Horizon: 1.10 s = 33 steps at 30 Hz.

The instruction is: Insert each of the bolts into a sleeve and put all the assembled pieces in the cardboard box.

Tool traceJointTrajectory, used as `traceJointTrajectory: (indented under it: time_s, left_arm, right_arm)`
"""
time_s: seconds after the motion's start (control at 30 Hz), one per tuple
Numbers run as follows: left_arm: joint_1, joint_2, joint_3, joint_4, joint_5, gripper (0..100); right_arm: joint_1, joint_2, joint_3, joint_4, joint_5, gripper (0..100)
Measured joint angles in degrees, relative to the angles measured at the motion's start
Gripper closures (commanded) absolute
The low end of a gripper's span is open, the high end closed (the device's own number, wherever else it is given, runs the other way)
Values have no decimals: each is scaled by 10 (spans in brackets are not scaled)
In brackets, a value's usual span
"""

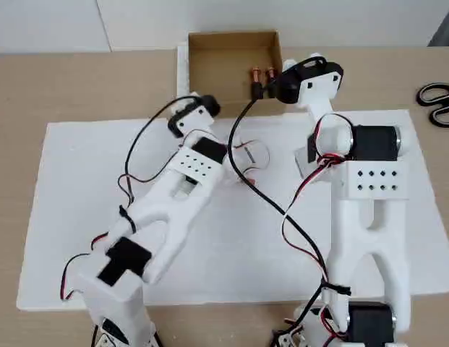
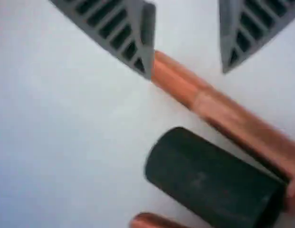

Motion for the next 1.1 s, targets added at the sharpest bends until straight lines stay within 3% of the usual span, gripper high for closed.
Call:
traceJointTrajectory:
  time_s: [0.83, 1.1]
  left_arm:
    - [6, 27, 0, -4, 73, 905]
    - [13, 27, -18, -4, 166, 905]
  right_arm:
    - [-1, 0, 29, -24, -3, 994]
    - [0, 0, 46, -37, -4, 994]
